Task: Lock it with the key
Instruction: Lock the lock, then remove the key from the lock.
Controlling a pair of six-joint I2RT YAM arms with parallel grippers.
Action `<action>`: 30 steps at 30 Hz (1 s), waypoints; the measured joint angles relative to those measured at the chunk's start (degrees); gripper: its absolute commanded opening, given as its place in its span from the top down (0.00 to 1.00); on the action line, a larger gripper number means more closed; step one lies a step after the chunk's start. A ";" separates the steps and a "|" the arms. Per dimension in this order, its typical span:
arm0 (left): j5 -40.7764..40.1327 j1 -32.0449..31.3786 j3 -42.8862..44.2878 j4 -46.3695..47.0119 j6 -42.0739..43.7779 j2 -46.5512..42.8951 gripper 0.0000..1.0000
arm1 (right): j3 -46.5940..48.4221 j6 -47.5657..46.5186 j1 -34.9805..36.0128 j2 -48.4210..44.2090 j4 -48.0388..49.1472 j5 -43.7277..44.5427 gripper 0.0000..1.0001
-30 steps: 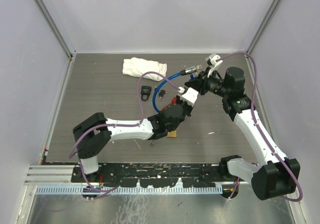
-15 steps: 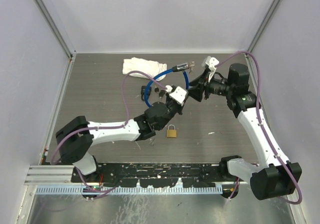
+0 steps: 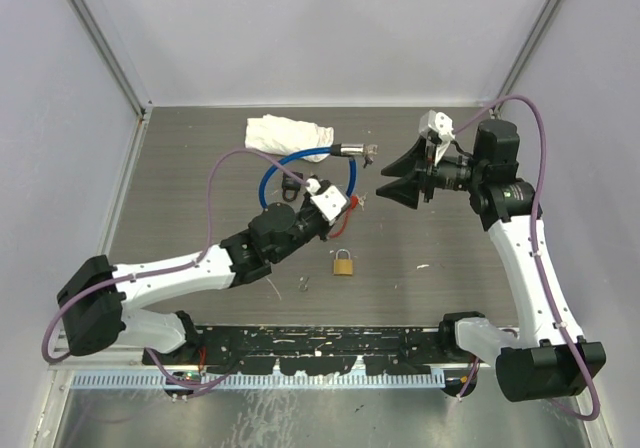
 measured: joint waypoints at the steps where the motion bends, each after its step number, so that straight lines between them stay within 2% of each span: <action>1: 0.70 0.39 -0.57 -1.22 0.55 -1.03 1.00 | 0.02 1.92 0.00 -0.20 0.55 -1.14 0.43; 7: 4.13 2.43 -4.46 -8.13 3.06 -8.00 1.00 | -1.09 12.90 -0.04 -0.44 8.11 -5.70 0.43; 12: 5.07 2.71 -9.68 -9.70 3.67 -14.64 1.00 | -4.09 17.14 -0.04 -0.42 12.11 -6.12 0.42; 30: 7.15 2.71 -19.61 -11.74 2.32 -22.53 1.00 | -13.88 18.62 -0.04 0.02 20.55 -10.64 0.38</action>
